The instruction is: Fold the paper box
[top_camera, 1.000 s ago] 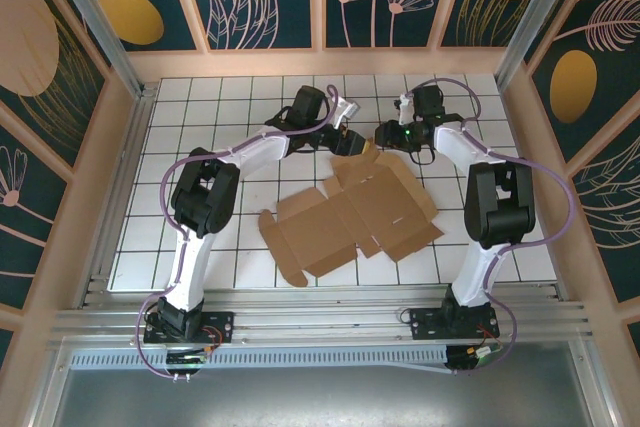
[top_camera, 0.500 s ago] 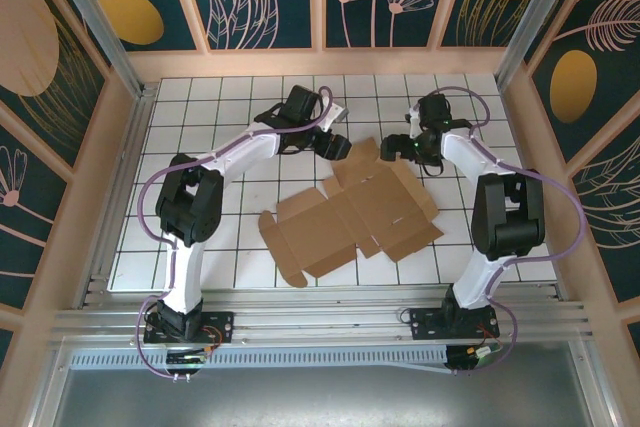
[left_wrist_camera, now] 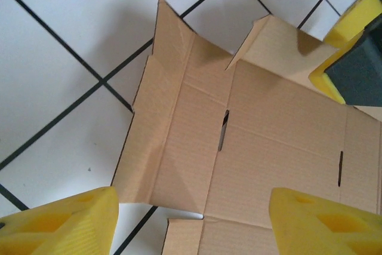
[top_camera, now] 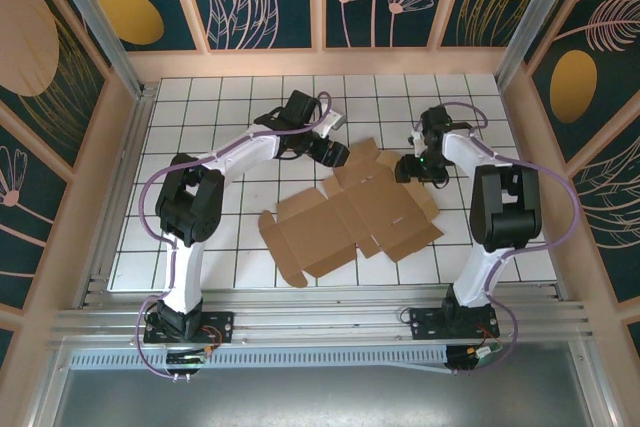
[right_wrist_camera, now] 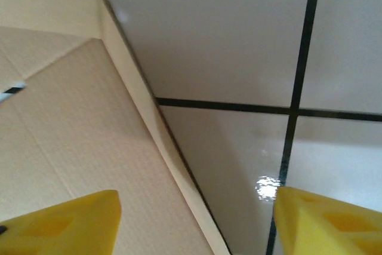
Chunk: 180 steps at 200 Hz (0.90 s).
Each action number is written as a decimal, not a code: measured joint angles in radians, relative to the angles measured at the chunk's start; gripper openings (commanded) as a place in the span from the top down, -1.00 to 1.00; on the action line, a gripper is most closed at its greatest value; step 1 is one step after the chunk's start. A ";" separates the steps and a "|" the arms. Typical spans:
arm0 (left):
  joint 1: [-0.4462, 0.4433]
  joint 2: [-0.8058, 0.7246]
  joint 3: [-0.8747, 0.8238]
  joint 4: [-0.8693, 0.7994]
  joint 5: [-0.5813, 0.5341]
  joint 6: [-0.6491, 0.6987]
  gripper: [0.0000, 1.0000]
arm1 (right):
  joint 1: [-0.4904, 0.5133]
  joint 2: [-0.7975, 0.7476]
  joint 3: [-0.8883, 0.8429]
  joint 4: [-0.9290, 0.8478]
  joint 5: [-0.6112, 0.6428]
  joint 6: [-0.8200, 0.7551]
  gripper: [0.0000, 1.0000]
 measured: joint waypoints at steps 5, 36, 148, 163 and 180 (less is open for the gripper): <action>0.000 0.000 -0.011 0.006 0.002 -0.002 -0.35 | 0.000 0.007 -0.005 0.000 0.000 -0.011 -0.02; 0.007 0.000 -0.051 0.018 0.002 -0.017 -0.35 | 0.004 0.019 -0.011 0.000 0.022 -0.028 0.46; 0.025 -0.208 -0.331 0.324 -0.082 0.062 -0.39 | 0.337 -0.168 0.091 0.092 0.650 -0.540 1.00; 0.027 -0.209 -0.333 0.360 -0.096 0.082 -0.38 | 0.361 -0.201 0.070 0.161 0.732 -0.661 1.00; 0.032 -0.209 -0.345 0.400 -0.110 0.091 -0.37 | 0.372 -0.229 0.020 0.249 0.813 -0.789 1.00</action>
